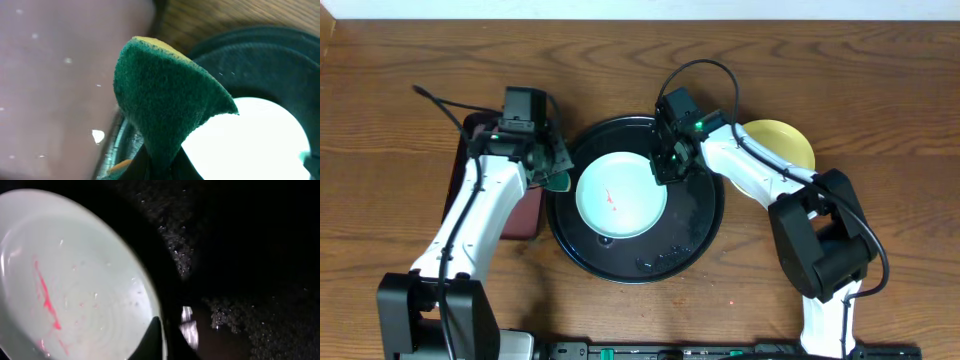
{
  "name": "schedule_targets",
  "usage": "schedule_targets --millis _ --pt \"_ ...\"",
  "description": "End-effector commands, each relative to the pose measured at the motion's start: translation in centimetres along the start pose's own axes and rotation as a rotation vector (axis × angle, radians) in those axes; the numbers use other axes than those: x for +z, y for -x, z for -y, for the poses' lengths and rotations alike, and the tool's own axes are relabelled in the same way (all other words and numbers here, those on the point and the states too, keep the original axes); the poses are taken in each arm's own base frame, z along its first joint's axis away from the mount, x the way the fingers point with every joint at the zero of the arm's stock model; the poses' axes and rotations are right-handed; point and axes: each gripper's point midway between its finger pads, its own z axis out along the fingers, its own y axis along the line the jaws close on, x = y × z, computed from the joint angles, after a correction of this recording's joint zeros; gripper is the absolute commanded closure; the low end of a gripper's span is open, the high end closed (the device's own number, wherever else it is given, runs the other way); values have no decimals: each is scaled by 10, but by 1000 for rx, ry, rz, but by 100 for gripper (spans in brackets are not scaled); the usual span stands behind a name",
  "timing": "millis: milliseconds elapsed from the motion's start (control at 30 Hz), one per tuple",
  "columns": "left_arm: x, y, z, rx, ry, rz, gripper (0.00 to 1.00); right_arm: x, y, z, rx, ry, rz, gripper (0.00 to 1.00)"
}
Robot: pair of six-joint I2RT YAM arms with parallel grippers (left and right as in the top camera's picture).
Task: Clean dirty plates on tray and stack at the side
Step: 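Scrub the green plate with the sponge in the left gripper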
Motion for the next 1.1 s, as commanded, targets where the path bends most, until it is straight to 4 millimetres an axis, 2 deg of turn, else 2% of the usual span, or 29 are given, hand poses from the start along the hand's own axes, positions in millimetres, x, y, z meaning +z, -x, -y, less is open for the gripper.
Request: schedule_targets --millis 0,200,300,433,600,667,767,933,1067 --pt "4 -5 12 21 -16 -10 92 5 -1 -1 8 -1 -7 99" --pt "13 -11 26 58 -27 -22 93 5 -2 0 19 -4 -8 98" --pt "22 -17 30 65 -22 -46 93 5 -3 -1 18 -4 -10 94" --pt "32 -25 32 62 -10 -78 92 7 -4 -2 14 -5 -15 83" --pt "33 -24 32 62 -11 -76 92 17 -8 2 26 -2 -43 79" --pt "33 -24 32 62 -11 -76 92 17 -7 3 33 3 -43 82" --pt "33 -28 30 34 -3 -90 93 17 -7 3 43 3 -40 99" --pt "38 -39 35 13 10 -122 93 17 -6 4 92 -1 -38 99" --pt "53 -56 45 25 26 -169 92 17 -4 2 98 3 -30 99"
